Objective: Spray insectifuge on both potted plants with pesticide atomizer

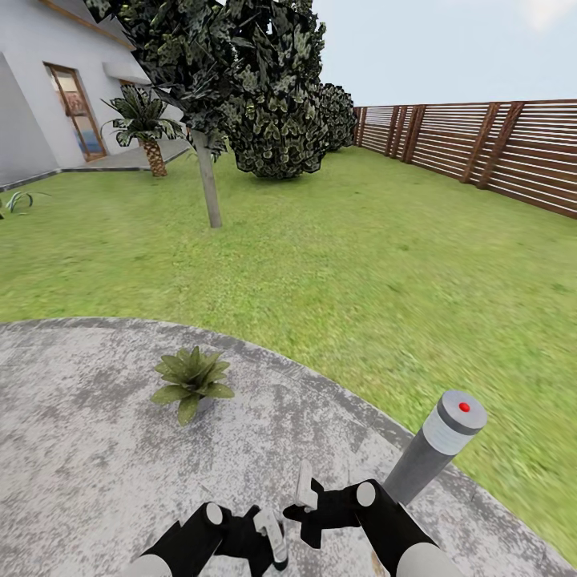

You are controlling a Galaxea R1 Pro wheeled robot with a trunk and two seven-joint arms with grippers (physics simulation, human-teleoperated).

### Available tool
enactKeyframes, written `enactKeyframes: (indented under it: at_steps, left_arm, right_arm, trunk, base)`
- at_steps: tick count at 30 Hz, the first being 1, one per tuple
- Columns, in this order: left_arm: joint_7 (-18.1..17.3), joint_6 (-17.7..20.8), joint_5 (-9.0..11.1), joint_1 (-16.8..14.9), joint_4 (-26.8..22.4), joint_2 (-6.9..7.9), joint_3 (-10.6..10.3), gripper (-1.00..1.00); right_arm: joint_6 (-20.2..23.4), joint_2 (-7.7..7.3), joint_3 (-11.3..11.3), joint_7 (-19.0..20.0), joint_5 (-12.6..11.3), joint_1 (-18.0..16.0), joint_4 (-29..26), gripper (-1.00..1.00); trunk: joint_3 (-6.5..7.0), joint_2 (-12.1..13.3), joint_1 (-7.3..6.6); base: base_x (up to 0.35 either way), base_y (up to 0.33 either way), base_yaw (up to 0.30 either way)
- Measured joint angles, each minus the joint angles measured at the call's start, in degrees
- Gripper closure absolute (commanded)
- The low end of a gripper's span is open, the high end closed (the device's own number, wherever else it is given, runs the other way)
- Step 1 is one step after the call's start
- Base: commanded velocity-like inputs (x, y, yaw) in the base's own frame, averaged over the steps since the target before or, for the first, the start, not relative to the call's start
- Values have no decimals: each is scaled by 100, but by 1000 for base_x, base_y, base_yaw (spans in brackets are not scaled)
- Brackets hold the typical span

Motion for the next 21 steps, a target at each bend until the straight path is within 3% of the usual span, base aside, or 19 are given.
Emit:
enactKeyframes:
  at_steps: [17, 21]
  left_arm:
    - [-38, -91, 89, 2, -23, -1, 20, 100]
    - [-48, -192, 249, 0, -18, -1, 15, 100]
  right_arm:
    - [-3, 0, 3, 0, 0, 0, 0, 100]
    - [-3, 0, 0, 0, 0, 0, 0, 100]
  trunk:
    - [0, 0, 0]
    - [0, 0, 0]
  base:
    - [0, 0, 0]
    - [0, 0, 0]
